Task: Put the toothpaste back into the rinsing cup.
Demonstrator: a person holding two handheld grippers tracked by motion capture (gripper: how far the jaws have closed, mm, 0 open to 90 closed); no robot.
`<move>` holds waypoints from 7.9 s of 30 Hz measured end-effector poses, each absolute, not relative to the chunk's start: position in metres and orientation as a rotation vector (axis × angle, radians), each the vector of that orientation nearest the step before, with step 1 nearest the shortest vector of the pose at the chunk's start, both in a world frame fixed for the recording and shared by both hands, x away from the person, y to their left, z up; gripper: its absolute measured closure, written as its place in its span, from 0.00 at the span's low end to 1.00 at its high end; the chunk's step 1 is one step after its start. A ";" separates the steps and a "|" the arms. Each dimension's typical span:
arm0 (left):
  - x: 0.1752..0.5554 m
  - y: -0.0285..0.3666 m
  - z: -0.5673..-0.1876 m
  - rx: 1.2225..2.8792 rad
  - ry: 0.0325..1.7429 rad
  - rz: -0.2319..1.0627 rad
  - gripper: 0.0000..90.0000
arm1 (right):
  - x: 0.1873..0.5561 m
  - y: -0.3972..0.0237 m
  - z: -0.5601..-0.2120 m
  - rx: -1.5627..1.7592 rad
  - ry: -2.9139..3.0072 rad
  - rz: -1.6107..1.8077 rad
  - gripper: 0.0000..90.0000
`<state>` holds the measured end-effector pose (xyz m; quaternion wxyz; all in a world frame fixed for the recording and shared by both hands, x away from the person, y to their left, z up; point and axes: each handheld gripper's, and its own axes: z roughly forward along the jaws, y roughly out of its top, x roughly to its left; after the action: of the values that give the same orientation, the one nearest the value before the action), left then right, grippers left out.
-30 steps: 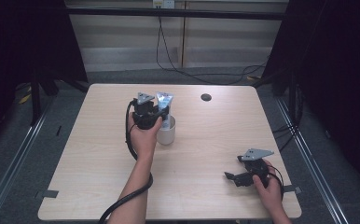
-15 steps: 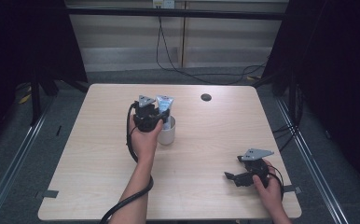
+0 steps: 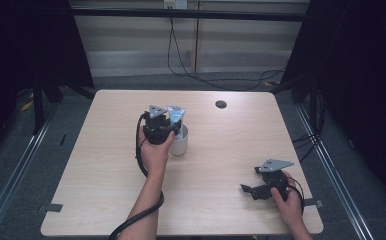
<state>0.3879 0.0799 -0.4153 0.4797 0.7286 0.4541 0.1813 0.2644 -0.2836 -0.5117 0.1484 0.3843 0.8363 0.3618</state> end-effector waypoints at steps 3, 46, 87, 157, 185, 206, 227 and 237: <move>0.387 0.079 -0.418 1.787 1.108 0.440 0.70 | 0.264 -0.284 -0.512 1.105 2.406 1.041 0.13; 0.380 0.077 -0.431 1.857 1.130 0.432 0.66 | 0.264 -0.284 -0.512 1.105 2.405 1.040 0.13; 0.379 0.079 -0.419 1.831 1.106 0.466 0.27 | 0.264 -0.284 -0.512 1.105 2.405 1.040 0.13; 0.354 0.131 -0.425 1.922 1.053 0.334 0.13 | 0.264 -0.284 -0.512 1.105 2.405 1.040 0.13; 0.340 0.161 -0.458 1.967 1.067 0.321 0.15 | 0.264 -0.284 -0.512 1.105 2.405 1.040 0.13; 0.331 0.173 -0.479 1.991 1.079 0.327 0.16 | 0.264 -0.284 -0.512 1.105 2.405 1.040 0.13; 0.319 0.184 -0.501 2.025 1.091 0.331 0.17 | 0.264 -0.284 -0.512 1.105 2.405 1.040 0.13; 0.314 0.190 -0.508 2.061 1.077 0.341 0.17 | 0.264 -0.284 -0.512 1.105 2.405 1.040 0.13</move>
<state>0.3143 0.1903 -0.5076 0.3856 0.8090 0.4229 0.1340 0.2644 -0.2836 -0.5117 0.1485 0.3843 0.8363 0.3617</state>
